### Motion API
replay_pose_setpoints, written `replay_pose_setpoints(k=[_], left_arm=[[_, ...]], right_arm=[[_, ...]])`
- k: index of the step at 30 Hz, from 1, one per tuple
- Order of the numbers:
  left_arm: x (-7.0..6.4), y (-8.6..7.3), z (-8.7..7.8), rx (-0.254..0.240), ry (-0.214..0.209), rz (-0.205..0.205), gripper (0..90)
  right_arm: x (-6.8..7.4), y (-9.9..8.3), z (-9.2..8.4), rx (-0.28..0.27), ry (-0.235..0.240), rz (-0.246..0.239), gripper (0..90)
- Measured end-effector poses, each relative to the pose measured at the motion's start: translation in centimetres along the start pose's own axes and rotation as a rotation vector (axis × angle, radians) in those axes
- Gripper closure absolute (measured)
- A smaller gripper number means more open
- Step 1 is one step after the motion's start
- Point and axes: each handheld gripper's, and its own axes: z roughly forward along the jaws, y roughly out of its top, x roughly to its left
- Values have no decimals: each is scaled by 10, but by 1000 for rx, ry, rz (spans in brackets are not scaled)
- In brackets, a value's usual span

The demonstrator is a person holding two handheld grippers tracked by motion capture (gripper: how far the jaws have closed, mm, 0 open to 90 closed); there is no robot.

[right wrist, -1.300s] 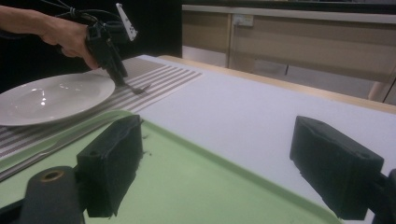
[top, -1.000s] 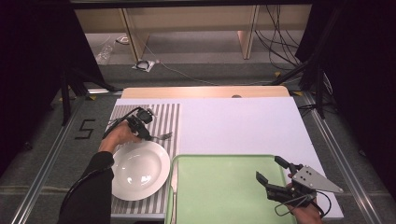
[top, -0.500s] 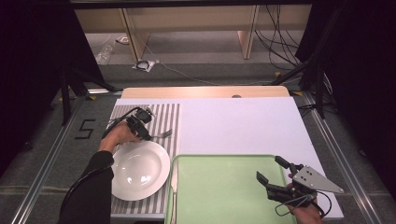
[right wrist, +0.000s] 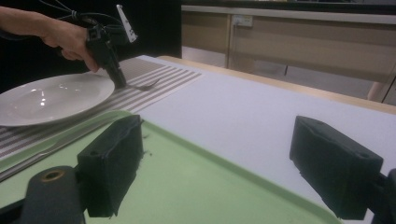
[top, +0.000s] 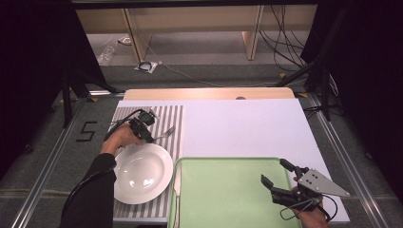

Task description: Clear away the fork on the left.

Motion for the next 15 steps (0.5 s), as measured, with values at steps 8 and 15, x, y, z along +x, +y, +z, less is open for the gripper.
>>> replay_pose_setpoints(k=[8,15], left_arm=[[0,-2,0,-12,-16,-2,822],[-1,-3,0,-23,-10,20,833]], right_arm=[[0,0,0,3,0,-3,181],[0,0,0,1,-1,1,183]])
